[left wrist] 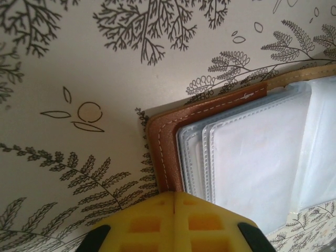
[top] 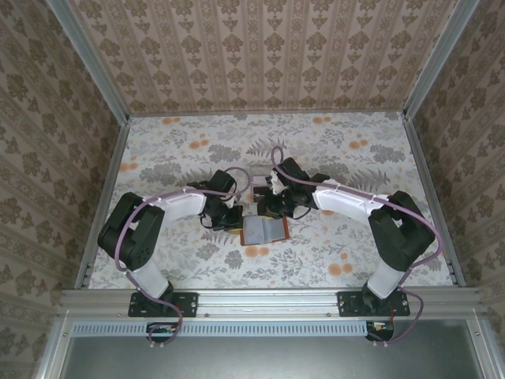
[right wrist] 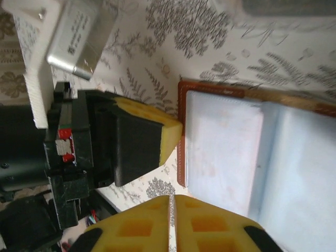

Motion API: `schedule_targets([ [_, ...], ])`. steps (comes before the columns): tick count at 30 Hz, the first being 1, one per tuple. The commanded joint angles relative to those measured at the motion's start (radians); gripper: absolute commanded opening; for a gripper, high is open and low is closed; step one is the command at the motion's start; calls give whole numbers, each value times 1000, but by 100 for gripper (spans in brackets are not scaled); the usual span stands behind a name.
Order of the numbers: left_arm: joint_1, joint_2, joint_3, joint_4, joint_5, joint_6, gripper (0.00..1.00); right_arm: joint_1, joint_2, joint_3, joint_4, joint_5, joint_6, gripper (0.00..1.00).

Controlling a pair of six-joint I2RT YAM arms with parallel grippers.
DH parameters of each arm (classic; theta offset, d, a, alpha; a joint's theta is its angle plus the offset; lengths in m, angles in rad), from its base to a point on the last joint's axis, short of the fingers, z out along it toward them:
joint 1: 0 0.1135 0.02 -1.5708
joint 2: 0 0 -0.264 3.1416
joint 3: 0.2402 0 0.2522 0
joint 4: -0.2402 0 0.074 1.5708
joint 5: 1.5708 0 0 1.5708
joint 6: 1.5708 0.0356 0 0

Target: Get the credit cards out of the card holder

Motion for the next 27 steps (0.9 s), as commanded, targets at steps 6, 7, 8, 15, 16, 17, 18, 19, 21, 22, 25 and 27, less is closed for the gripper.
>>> schedule_targets([
  [6, -13, 19, -51, 13, 13, -26, 5, 35, 93, 14, 70, -69, 88, 9],
  [7, -13, 21, -52, 16, 15, -25, 5, 38, 110, 24, 66, -68, 88, 9],
  [8, -13, 21, -52, 17, 17, -27, 4, 41, 122, 34, 61, -66, 88, 9],
  [15, -4, 16, -55, 14, 20, -18, 4, 65, 193, 80, 40, -33, 93, 9],
  [16, -2, 15, -55, 14, 20, -15, 4, 68, 204, 86, 38, -30, 91, 10],
  [17, -1, 15, -56, 15, 23, -15, 4, 70, 211, 91, 33, -21, 90, 11],
  [18, 1, 14, -57, 15, 22, -14, 4, 73, 220, 97, 22, -9, 86, 12],
  [19, 2, 13, -58, 14, 25, -12, 4, 77, 230, 106, 10, 0, 78, 13],
  [21, 6, 11, -61, 15, 24, -9, 4, 83, 246, 125, -27, 28, 58, 15],
  [22, 7, 10, -62, 15, 25, -9, 4, 86, 253, 131, -47, 46, 48, 16],
  [25, 10, 10, -65, 17, 29, -3, 4, 90, 261, 140, -86, 84, 31, 17],
  [27, 12, 10, -66, 17, 29, -1, 4, 90, 266, 138, -100, 105, 27, 17],
])
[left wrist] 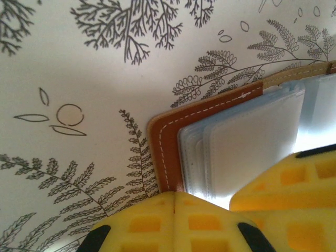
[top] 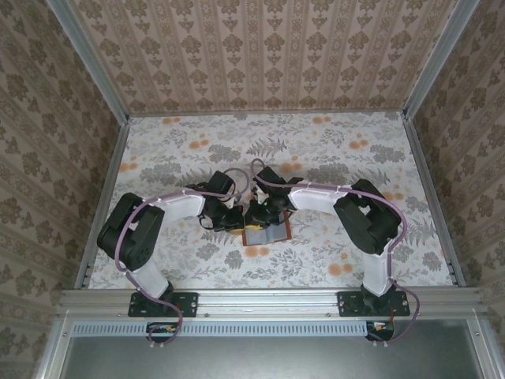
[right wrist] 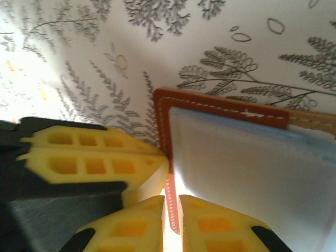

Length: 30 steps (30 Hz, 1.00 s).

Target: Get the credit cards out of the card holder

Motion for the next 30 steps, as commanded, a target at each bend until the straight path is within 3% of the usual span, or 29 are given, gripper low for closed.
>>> schedule_targets([
  [1, 4, 14, -37, -41, -20, 11, 4, 10, 24, 15, -88, 80, -25, 18],
  [22, 23, 26, -30, -52, 1, 45, 4, 47, -21, 168, -491, 413, -144, 41],
  [30, 25, 42, -8, -60, 8, 53, 4, 54, -33, 219, -597, 499, -175, 44],
])
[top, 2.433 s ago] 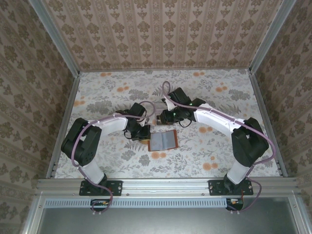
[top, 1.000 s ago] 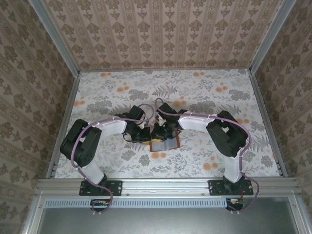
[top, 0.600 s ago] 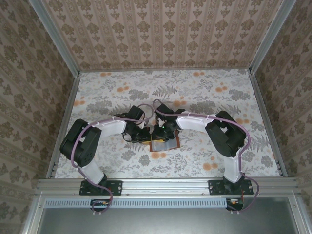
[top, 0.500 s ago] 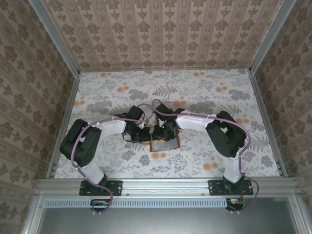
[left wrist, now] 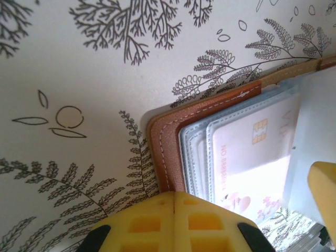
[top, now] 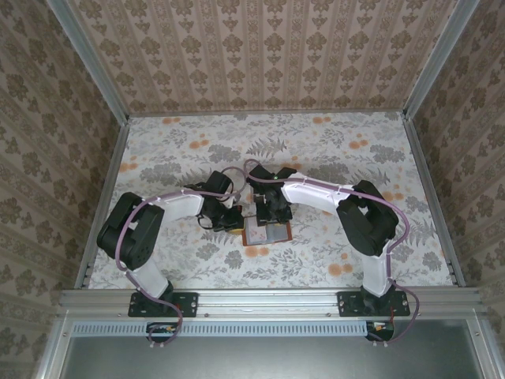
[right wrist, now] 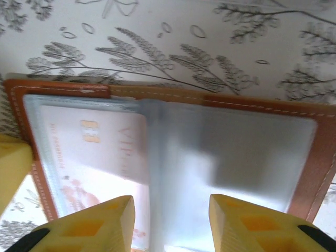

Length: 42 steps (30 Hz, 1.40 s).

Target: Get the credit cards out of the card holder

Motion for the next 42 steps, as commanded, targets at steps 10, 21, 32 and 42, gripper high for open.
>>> schedule_targets([
  [10, 3, 48, 19, -87, -30, 40, 4, 10, -55, 22, -72, 18, -22, 17],
  [21, 4, 59, 29, -98, -34, 45, 4, -21, -79, -44, -33, -5, -27, 7],
  [32, 5, 51, 43, -110, -32, 46, 4, -54, -98, -112, -73, 99, -47, 23],
  [42, -1, 8, 68, -138, -33, 38, 4, -66, -124, -147, -110, 150, -54, 28],
])
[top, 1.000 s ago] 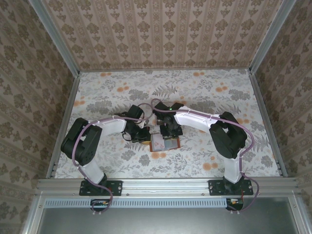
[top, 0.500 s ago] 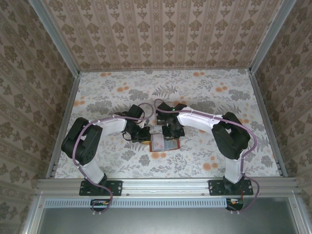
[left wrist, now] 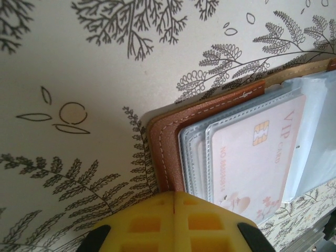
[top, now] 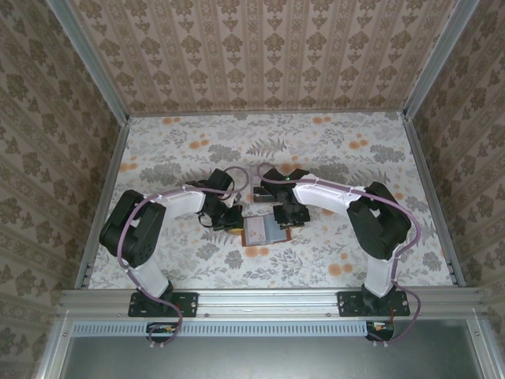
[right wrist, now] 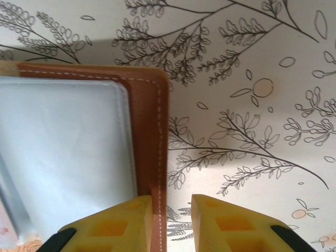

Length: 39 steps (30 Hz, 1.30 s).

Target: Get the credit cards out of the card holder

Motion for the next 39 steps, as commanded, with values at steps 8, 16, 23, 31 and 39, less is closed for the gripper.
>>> schedule_targets([
  [8, -29, -54, 55, -75, -28, -12, 3, -5, -83, -5, -32, -7, -9, 27],
  [16, -82, -42, 78, -25, -11, -72, 3, -8, -113, 6, 66, -147, 6, 25],
  [23, -108, -24, 73, -9, -20, -94, 3, -21, -88, -33, 266, -369, 69, 23],
  [31, -108, -2, 49, -18, -44, -87, 3, -36, -17, -65, 396, -474, 106, 21],
  [39, -108, 11, 40, -23, -49, -81, 3, -51, 24, -90, 451, -513, 120, 20],
])
